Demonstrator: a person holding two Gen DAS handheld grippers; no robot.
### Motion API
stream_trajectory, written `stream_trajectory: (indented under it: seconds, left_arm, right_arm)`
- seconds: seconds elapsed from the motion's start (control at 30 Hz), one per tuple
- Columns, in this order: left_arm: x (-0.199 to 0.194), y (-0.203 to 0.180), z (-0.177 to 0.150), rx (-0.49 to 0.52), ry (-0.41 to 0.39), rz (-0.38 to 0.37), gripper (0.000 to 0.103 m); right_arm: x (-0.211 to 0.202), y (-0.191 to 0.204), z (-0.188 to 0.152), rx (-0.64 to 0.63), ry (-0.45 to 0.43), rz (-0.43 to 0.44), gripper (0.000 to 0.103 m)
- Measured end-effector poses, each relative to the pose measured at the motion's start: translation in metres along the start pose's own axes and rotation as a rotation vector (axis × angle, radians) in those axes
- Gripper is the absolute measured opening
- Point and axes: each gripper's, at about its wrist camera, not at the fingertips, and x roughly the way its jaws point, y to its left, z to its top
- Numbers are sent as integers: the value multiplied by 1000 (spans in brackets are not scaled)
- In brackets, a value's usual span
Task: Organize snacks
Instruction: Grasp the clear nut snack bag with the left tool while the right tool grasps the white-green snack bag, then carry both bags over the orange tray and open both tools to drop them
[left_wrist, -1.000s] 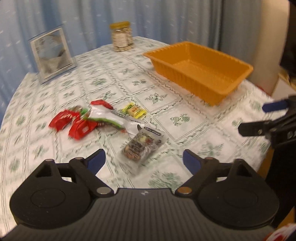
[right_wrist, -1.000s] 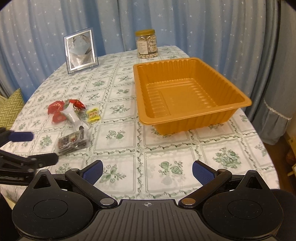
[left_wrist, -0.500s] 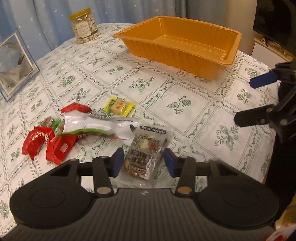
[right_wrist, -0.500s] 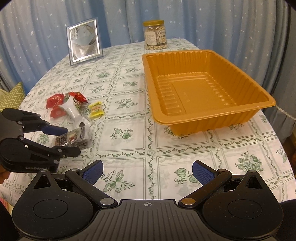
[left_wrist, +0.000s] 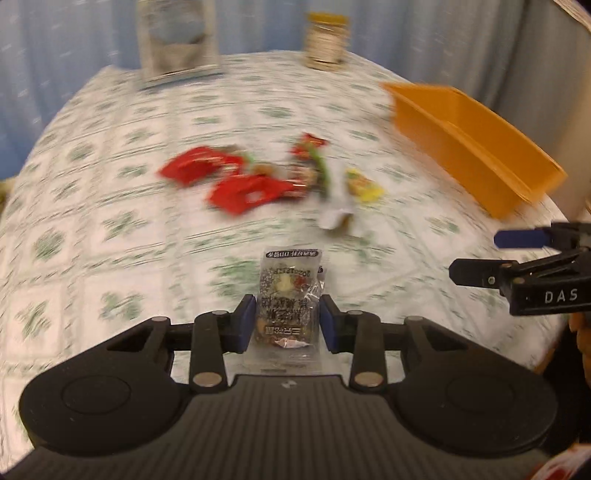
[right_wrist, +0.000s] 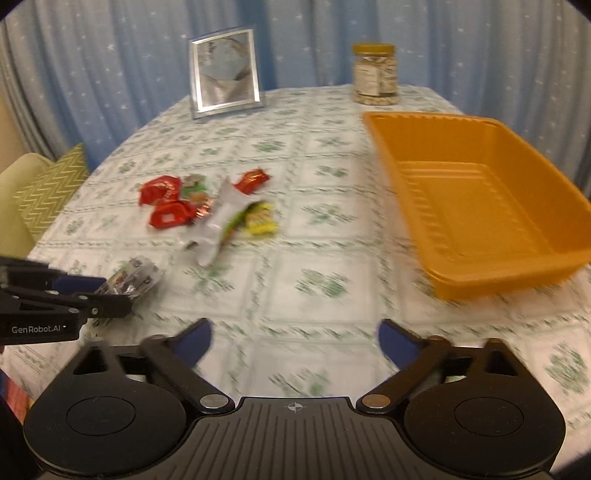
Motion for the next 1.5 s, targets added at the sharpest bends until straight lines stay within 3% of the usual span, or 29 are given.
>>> stream_trajectory:
  seconds: [0.13,0.37,0.5,0.7,0.83,0.97,1.13,1.5]
  left_arm:
    - [-1,21,6,-102,-37,49,33]
    - [1,41,14,-184,-90,39,33]
    - [6,44,13,-203,-93,25,33]
    - [11,42,11,-204,-88,5,33]
    - [10,37,10,-194,-84,3,33]
    - [6,27,7,-172,-85,-12,33]
    - [7,16,5,-159,-79,-26,33]
    - [16,1,3,-110,-72,13,33]
  right_arm:
    - [22,16,21,26,-12,59,76]
    - [66,31,51,154,-28,115,58]
    - [84,37,61,171,-38,78,44]
    - [96,42,67,161,-51,43,39]
    - [88,47,64,93,-38,19,30]
    - [66,45,48,-9,6,-18,30]
    - [44,36,26,-85,-3,-48,30]
    - [68,40,26,-135,-34,-46,31]
